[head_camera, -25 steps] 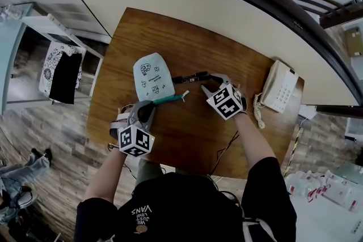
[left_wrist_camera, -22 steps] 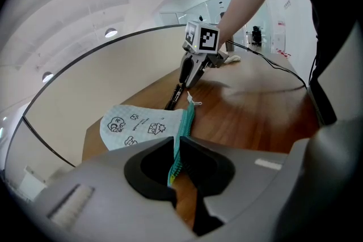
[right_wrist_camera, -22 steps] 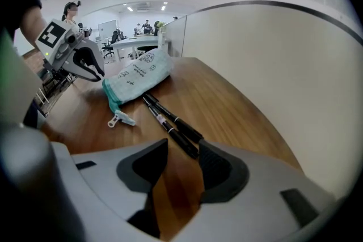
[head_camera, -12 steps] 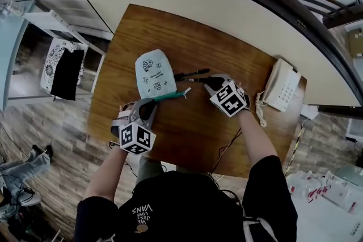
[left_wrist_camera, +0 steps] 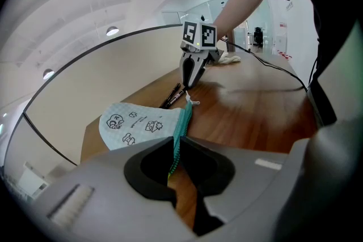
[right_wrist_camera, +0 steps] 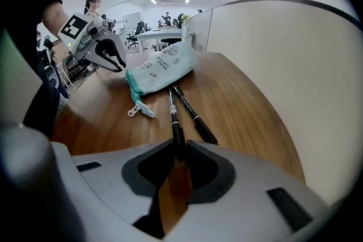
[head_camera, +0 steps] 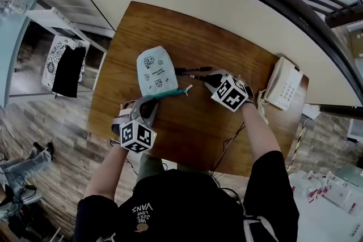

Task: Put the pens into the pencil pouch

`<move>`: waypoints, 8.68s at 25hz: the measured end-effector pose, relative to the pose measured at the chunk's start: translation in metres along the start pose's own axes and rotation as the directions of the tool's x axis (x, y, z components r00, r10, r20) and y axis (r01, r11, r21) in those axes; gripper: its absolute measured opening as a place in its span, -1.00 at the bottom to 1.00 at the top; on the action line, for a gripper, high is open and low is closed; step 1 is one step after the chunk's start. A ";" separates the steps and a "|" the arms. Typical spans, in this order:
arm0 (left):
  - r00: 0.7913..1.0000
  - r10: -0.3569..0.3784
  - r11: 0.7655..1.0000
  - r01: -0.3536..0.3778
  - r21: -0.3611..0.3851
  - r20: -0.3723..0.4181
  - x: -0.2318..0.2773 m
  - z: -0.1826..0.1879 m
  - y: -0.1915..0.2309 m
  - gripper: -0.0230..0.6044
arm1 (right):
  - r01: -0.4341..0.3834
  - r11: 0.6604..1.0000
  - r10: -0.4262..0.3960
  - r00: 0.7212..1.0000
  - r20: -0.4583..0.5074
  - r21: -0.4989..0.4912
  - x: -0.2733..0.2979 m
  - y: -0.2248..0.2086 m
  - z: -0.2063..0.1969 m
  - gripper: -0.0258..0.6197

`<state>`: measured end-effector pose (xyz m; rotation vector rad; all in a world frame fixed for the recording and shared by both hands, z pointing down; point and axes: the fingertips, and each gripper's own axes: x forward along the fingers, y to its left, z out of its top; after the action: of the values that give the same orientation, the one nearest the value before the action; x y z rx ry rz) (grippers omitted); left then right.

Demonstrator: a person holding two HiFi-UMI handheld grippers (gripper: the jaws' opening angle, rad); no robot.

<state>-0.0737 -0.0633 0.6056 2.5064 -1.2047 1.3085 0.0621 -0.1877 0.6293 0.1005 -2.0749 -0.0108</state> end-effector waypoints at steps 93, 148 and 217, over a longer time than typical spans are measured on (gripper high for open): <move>0.890 -0.089 0.834 0.313 -0.455 0.448 -0.050 0.074 -0.007 -0.84 | -0.051 0.822 -0.244 0.869 0.431 0.567 -0.070 0.123 0.091 -0.56; 0.921 0.013 0.798 0.226 -0.558 0.390 -0.052 0.052 0.013 -0.84 | 0.167 0.805 -0.324 0.927 0.187 0.570 -0.038 0.065 0.003 -0.71; 0.772 -0.372 0.776 0.564 -0.284 0.516 -0.026 0.124 -0.063 -0.84 | 0.173 0.660 -0.463 0.860 0.214 0.731 -0.079 0.115 0.031 -0.56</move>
<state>0.0425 -0.0520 0.5259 2.5681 -0.6891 0.3190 0.0655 -0.0677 0.5513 1.0215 -2.3186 0.5860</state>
